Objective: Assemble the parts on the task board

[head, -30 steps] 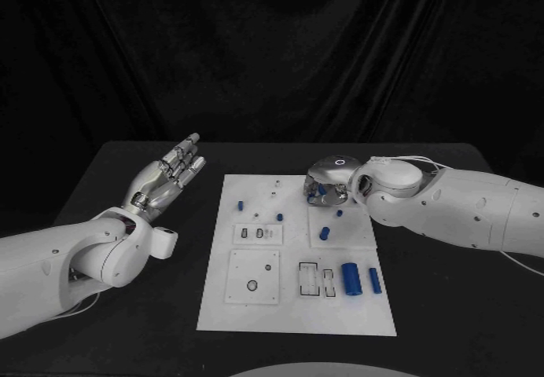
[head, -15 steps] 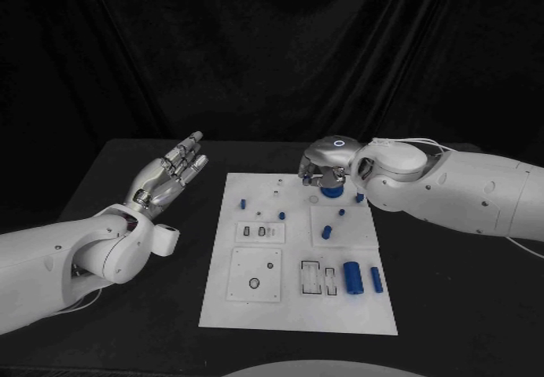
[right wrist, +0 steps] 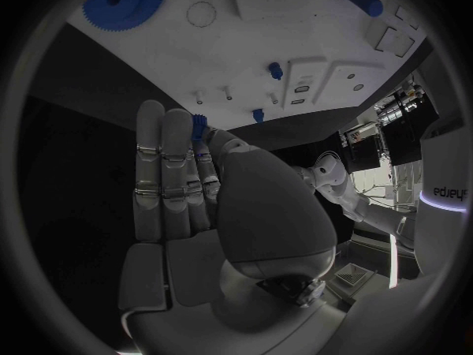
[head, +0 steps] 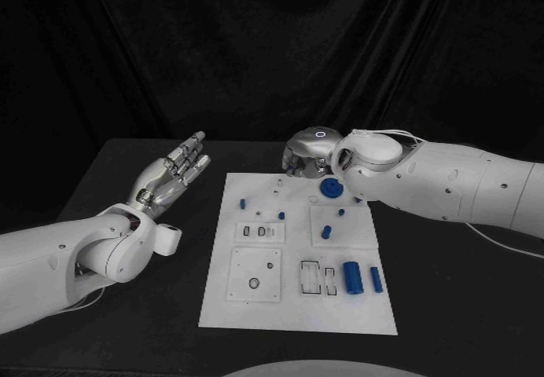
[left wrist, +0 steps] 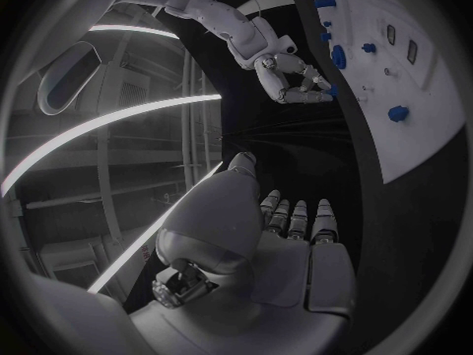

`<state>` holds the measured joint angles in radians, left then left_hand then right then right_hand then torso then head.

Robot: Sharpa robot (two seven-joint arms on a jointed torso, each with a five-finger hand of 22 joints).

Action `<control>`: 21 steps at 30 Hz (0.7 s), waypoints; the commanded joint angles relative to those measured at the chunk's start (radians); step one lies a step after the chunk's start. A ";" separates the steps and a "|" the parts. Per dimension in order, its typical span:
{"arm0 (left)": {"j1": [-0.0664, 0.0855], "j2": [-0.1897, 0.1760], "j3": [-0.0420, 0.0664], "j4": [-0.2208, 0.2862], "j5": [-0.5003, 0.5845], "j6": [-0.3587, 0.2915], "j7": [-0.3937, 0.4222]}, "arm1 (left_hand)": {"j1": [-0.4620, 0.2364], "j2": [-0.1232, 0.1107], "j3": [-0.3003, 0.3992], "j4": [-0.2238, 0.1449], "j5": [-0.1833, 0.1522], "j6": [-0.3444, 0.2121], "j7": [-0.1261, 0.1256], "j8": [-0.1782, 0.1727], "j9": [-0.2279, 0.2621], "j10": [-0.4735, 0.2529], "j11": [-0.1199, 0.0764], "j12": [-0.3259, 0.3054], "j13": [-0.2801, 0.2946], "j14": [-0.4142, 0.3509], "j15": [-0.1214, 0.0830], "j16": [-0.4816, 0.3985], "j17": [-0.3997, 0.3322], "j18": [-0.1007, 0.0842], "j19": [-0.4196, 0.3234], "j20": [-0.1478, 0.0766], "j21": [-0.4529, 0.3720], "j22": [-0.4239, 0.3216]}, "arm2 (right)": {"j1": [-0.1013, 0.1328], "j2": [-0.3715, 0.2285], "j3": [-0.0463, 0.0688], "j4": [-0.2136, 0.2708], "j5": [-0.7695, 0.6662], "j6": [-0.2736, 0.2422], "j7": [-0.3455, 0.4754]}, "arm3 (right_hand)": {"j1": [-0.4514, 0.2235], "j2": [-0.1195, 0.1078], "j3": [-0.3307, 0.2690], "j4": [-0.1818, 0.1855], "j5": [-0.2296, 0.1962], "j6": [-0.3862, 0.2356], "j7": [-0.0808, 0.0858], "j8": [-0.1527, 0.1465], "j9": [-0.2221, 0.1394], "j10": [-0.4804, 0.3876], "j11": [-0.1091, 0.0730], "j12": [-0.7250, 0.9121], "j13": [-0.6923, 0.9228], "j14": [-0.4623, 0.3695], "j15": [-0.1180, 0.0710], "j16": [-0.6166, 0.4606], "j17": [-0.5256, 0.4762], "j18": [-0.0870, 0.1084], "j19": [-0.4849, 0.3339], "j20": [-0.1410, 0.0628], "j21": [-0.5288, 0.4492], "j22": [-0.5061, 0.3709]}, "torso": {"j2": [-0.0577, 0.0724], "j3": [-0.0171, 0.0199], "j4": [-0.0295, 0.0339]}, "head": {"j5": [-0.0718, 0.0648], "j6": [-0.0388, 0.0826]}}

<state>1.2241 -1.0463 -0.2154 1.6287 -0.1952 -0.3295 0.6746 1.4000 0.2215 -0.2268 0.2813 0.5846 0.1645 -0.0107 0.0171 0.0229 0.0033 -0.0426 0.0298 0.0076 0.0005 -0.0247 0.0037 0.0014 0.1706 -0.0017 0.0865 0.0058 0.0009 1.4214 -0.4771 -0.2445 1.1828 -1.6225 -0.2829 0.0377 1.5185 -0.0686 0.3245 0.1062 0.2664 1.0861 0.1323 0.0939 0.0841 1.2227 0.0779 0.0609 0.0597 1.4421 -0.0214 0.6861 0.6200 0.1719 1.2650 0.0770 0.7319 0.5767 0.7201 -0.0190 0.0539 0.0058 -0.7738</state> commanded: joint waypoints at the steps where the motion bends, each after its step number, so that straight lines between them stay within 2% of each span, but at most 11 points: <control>1: 0.003 0.004 0.001 0.000 -0.002 0.015 0.138 | 0.011 0.002 0.006 0.002 0.006 0.005 0.005 0.006 0.001 -0.002 0.005 -0.004 -0.001 0.000 0.008 -0.004 -0.001 0.007 0.002 0.008 -0.006 -0.001 | -0.009 0.012 0.001 -0.024 0.008 -0.010 0.019 | 0.004 -0.004 0.007 0.002 0.004 0.006 0.001 -0.005 -0.001 0.015 -0.010 -0.001 0.001 0.004 0.000 0.003 0.000 0.009 -0.011 0.000 0.005 0.003 | 0.001 -0.0005 0.0017 | 0.001 0.001; 5: 0.003 0.006 0.001 -0.001 -0.002 0.017 0.138 | 0.011 0.002 0.006 0.002 0.006 0.005 0.005 0.006 0.001 -0.002 0.005 -0.004 -0.001 0.000 0.008 -0.004 -0.001 0.007 0.002 0.008 -0.006 -0.001 | -0.018 0.029 0.001 -0.049 0.008 -0.006 0.021 | 0.004 -0.005 0.008 0.002 0.005 0.005 0.001 -0.006 -0.001 0.012 -0.010 -0.002 0.001 0.004 0.000 0.003 0.000 0.008 -0.010 0.000 0.012 0.011 | 0.003 0.0005 0.0064 | -0.003 0.005; 13: 0.003 0.011 0.001 -0.007 -0.002 0.021 0.136 | 0.013 0.003 0.008 0.001 0.009 0.005 0.006 0.006 0.001 -0.002 0.008 -0.004 -0.001 0.000 0.010 -0.004 -0.001 0.007 0.002 0.010 -0.006 -0.001 | -0.024 0.049 0.001 -0.074 0.008 -0.002 0.023 | 0.001 -0.007 0.012 0.005 0.004 0.005 0.002 -0.009 -0.002 0.004 -0.008 -0.002 0.001 0.001 0.001 0.001 0.000 0.006 -0.013 0.001 0.021 0.024 | 0.006 -0.0009 0.0134 | -0.012 0.005; 21: 0.003 0.017 0.001 -0.015 -0.002 0.025 0.135 | 0.013 0.003 0.008 0.001 0.009 0.005 0.006 0.006 0.001 -0.002 0.008 -0.004 -0.001 0.000 0.010 -0.004 -0.001 0.007 0.002 0.010 -0.006 -0.001 | -0.027 0.061 0.001 -0.090 0.008 -0.003 0.024 | -0.001 -0.011 0.017 0.007 0.001 0.003 0.001 -0.014 -0.004 -0.009 -0.007 -0.003 0.001 -0.003 0.003 0.000 0.000 0.005 -0.019 0.003 0.028 0.034 | 0.004 -0.0011 0.0094 | -0.009 0.002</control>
<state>1.2241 -1.0311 -0.2155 1.6139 -0.1955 -0.3183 0.6746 1.4040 0.2256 -0.2241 0.2841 0.5896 0.1681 -0.0070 0.0171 0.0227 0.0022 -0.0416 0.0298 0.0077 -0.0020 -0.0201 0.0037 0.0010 0.1705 0.0011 0.0894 0.0058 0.0011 1.3966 -0.4172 -0.2444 1.0956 -1.6140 -0.2817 0.0578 1.5182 -0.0687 0.3356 0.1116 0.2661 1.0860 0.1322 0.0831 0.0813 1.2189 0.0741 0.0550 0.0596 1.4429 -0.0205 0.6860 0.6197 0.1719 1.2540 0.0805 0.7543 0.6100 0.7246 -0.0197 0.0649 -0.0049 -0.7698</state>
